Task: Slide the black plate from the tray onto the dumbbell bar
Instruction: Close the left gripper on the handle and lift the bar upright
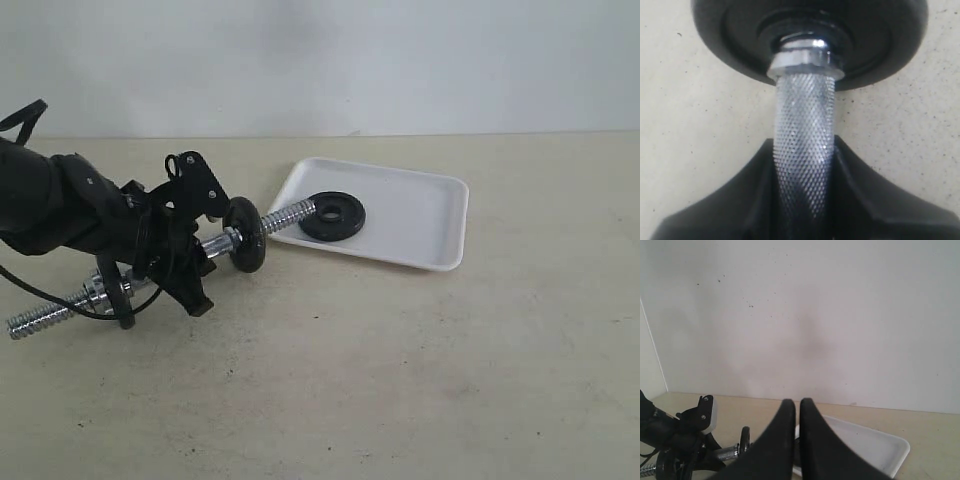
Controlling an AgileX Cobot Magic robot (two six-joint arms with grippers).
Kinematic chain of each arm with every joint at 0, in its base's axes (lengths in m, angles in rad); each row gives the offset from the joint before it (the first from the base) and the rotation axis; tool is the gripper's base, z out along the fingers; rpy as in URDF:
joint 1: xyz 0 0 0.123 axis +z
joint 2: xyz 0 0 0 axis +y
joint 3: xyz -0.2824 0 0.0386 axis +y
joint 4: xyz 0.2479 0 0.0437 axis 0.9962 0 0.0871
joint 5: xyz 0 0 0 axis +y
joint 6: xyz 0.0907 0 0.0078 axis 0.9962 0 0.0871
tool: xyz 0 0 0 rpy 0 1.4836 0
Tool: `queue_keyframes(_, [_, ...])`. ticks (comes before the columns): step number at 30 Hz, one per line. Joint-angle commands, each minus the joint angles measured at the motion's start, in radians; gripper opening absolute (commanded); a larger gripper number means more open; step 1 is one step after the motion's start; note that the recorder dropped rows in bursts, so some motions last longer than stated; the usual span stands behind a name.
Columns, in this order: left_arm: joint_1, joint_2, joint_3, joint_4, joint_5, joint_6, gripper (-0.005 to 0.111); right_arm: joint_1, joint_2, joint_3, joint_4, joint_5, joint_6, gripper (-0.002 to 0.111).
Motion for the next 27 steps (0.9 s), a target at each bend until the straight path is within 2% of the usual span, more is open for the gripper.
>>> queue_keyframes(1, [-0.004, -0.009, -0.009, -0.06, 0.038, -0.012, 0.004, 0.002, 0.003, -0.006, 0.0, 0.006, 0.001, 0.001])
queue_keyframes(5, [-0.002, -0.049, -0.034, -0.107, 0.088, -0.012, 0.004, 0.002, 0.003, -0.006, 0.0, 0.006, 0.001, 0.001])
queue_keyframes(15, [-0.002, -0.142, -0.056, -0.117, 0.157, -0.045, 0.004, 0.002, 0.003, -0.006, 0.0, 0.01, 0.001, 0.001])
queue_keyframes(27, [-0.002, -0.152, -0.056, -0.117, 0.228, -0.128, 0.004, 0.002, 0.003, -0.004, -0.051, 0.004, 0.038, 0.001])
